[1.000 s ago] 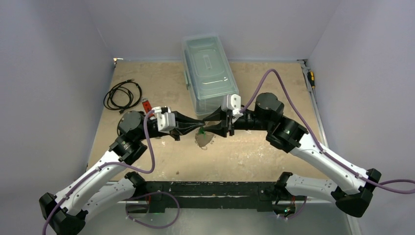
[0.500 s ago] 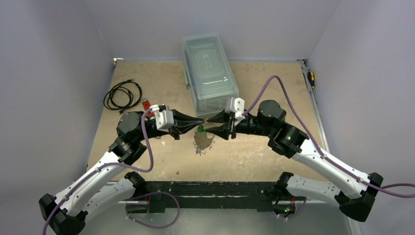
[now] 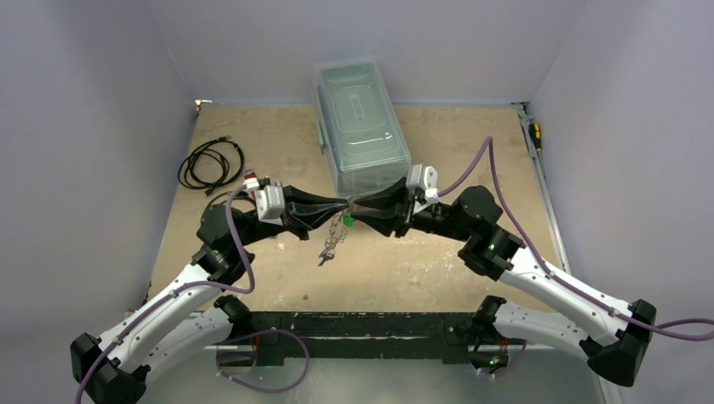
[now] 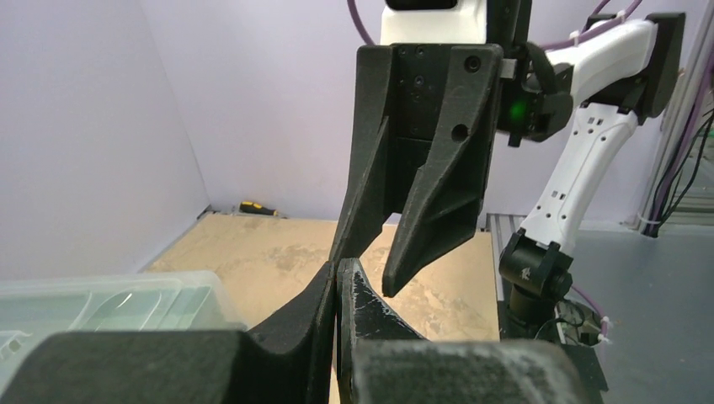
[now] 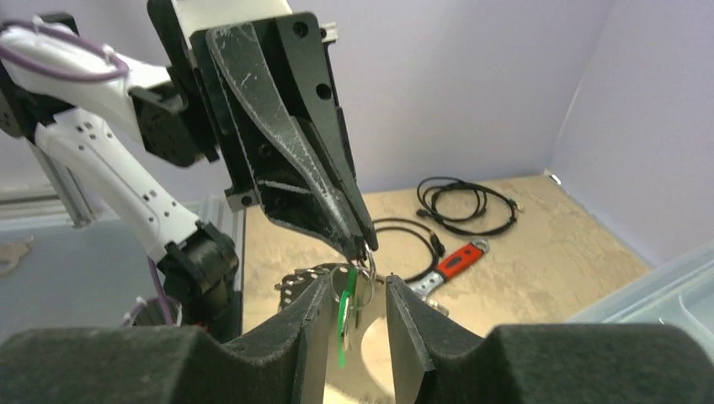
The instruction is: Put the keys on the keyring
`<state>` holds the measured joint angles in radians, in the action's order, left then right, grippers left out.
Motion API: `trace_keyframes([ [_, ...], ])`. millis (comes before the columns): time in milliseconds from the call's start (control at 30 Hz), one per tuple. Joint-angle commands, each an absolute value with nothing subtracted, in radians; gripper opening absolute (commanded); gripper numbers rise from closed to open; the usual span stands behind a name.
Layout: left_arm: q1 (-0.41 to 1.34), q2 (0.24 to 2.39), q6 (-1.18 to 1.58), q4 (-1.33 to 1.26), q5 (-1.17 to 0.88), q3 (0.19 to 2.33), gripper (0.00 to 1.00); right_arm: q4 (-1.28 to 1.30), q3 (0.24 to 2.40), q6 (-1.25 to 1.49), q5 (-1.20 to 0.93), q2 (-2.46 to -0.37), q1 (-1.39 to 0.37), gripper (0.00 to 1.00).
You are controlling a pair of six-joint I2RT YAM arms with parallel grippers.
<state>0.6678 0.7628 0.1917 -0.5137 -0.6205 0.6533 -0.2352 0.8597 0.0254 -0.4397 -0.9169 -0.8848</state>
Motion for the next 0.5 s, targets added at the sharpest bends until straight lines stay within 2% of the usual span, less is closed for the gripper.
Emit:
trace_keyframes([
  [0,0.661,0.750,0.285,-0.699,-0.614,0.637,0.00,-0.425,0.836,0.116,-0.468,-0.929,-0.884,0.32],
  [300,0.655,0.758,0.360,-0.815,-0.583,0.600,0.00,-0.457,0.830,0.142,-0.493,-0.946,-0.884,0.25],
  [467,0.650,0.761,0.382,-0.852,-0.587,0.587,0.00,-0.470,0.834,0.147,-0.508,-0.970,-0.884,0.24],
])
